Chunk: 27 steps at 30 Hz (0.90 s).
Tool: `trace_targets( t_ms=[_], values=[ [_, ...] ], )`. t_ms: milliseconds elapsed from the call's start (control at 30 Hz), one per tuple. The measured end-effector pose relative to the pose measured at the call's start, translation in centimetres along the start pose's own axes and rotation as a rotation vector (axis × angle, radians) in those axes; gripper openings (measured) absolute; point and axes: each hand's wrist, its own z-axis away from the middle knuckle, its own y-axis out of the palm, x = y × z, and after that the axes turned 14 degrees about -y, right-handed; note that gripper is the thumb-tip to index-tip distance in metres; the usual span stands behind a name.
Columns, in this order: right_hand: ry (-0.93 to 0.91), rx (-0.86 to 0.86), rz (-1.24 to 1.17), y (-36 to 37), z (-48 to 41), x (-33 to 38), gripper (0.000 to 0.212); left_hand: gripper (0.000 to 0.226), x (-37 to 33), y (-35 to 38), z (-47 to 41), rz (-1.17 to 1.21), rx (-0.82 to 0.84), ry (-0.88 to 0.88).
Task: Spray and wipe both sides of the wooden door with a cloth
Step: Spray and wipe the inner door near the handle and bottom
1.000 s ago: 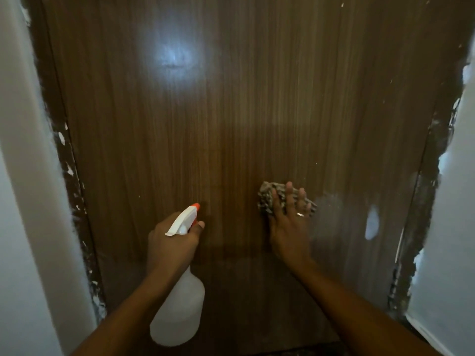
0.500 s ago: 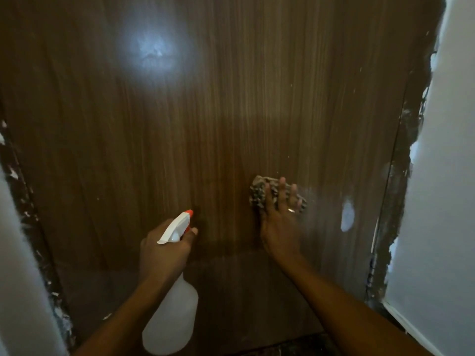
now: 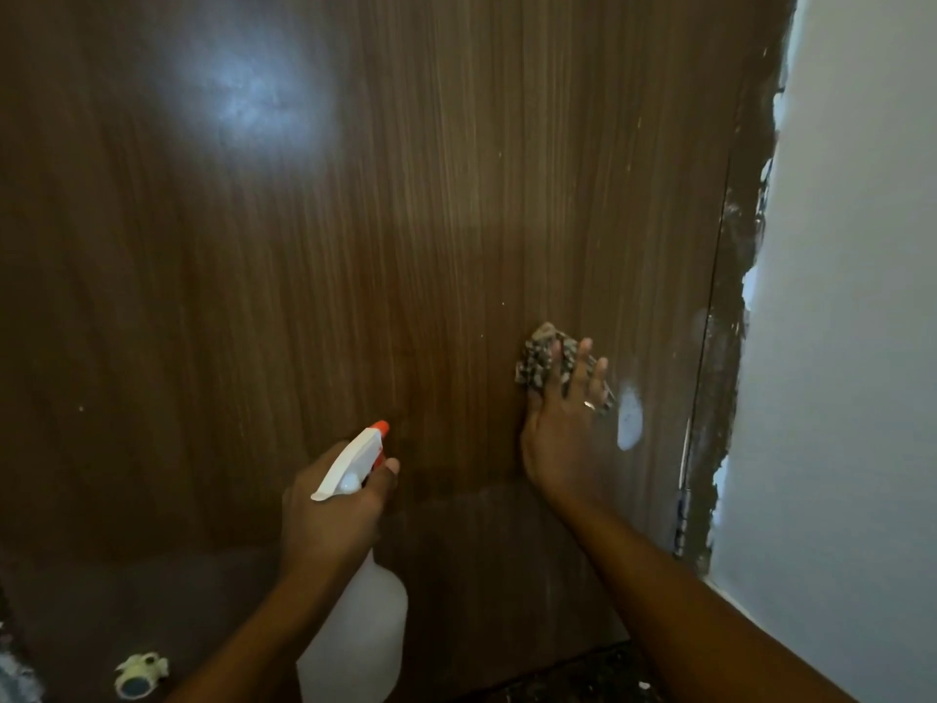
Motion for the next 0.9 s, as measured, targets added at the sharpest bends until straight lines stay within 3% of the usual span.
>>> trace_targets(
  t_ms=[67,167,233,333,467,533,667,733,833,900],
  values=[
    [-0.095,-0.001,-0.034,0.1,-1.0,0.8,0.067,0.056,-0.4,1.4,-0.1,0.029,0.019,0.0],
    [-0.481,0.08,0.024,1.1,1.3,-1.1,0.075,0.054,-0.7,3.6,-0.1,0.064,0.06,0.013],
    [-0.565,0.135,0.053,1.6,4.2,-4.1,0.077,0.055,-0.4,4.7,0.3,0.083,0.093,0.008],
    [-0.301,0.155,0.026,0.8,6.0,-8.8,0.083,0.055,0.1,5.9,1.0,0.129,0.12,-0.022],
    [0.195,0.008,-0.116,-0.9,1.1,-9.0,0.062,0.042,0.7,7.2,1.2,0.147,0.158,-0.032],
    [0.23,-0.011,-0.133,-1.5,-1.0,-7.4,0.061,0.042,0.7,8.1,1.1,0.167,0.161,-0.05],
    [-0.133,0.155,-0.025,-0.4,2.3,-8.0,0.078,0.052,1.1,9.9,0.7,0.183,0.147,-0.084],
    [-0.157,0.195,-0.002,0.5,5.3,-10.2,0.076,0.043,0.9,10.5,1.5,0.148,0.164,-0.074],
    [0.133,0.064,-0.142,-0.2,5.8,-12.3,0.062,0.031,1.8,10.7,1.9,0.117,0.175,-0.053],
    [0.404,-0.101,-0.261,-1.8,2.4,-12.4,0.066,0.032,1.6,10.9,2.6,0.121,0.209,-0.019]
  ],
)
